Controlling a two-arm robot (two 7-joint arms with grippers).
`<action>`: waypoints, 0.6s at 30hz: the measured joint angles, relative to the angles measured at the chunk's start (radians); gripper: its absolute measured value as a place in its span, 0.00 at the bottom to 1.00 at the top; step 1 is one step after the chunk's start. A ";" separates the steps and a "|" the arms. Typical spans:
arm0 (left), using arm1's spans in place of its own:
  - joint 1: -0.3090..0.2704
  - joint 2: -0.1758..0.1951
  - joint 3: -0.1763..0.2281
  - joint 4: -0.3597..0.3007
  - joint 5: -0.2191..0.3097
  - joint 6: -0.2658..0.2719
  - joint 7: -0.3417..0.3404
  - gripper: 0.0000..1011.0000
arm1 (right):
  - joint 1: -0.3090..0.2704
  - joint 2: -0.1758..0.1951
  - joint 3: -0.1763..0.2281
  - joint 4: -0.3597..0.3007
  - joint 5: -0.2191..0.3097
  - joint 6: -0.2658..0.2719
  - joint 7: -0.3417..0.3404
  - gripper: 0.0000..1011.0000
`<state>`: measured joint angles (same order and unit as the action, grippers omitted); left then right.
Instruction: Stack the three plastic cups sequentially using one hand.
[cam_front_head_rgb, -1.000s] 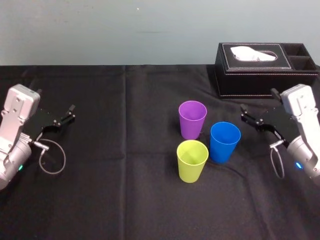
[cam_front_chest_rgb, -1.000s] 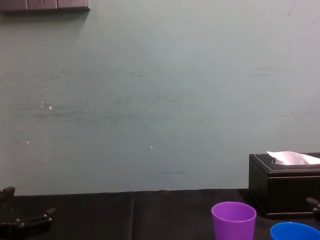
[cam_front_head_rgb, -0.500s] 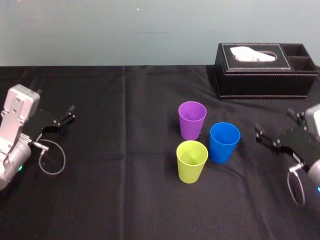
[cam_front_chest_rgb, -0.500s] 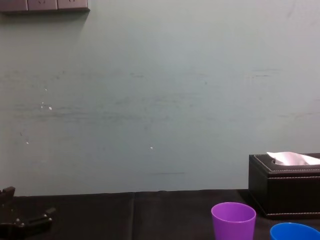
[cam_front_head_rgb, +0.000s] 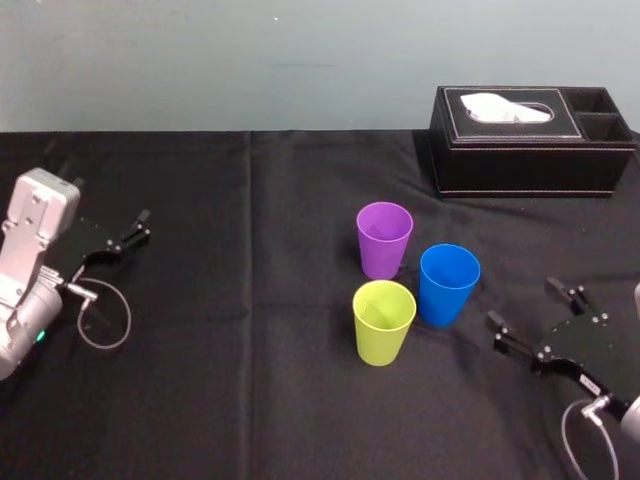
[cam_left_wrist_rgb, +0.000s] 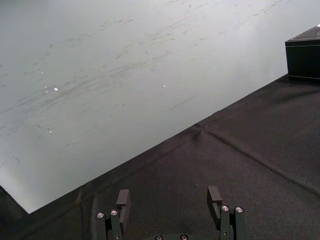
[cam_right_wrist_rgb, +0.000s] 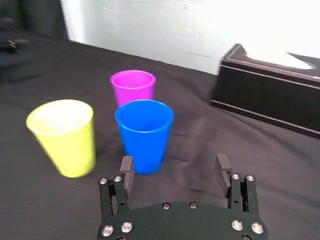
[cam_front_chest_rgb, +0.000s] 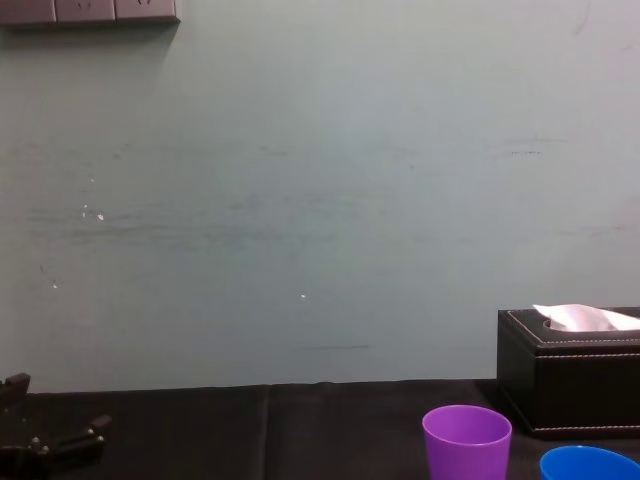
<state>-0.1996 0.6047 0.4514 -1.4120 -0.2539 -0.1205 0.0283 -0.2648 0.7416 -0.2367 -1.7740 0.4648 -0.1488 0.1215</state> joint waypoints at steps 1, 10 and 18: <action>0.000 0.000 0.000 0.000 0.000 0.000 0.000 1.00 | -0.002 -0.004 -0.001 0.000 0.006 -0.004 0.008 0.99; 0.000 0.000 0.000 0.000 0.000 0.000 0.000 1.00 | 0.029 -0.062 -0.025 0.027 0.040 0.023 0.069 0.99; 0.000 0.000 0.000 0.000 0.000 0.000 0.000 1.00 | 0.081 -0.113 -0.041 0.070 0.021 0.056 0.083 0.99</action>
<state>-0.1995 0.6047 0.4513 -1.4120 -0.2539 -0.1205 0.0283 -0.1837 0.6287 -0.2775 -1.7039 0.4858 -0.0925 0.2046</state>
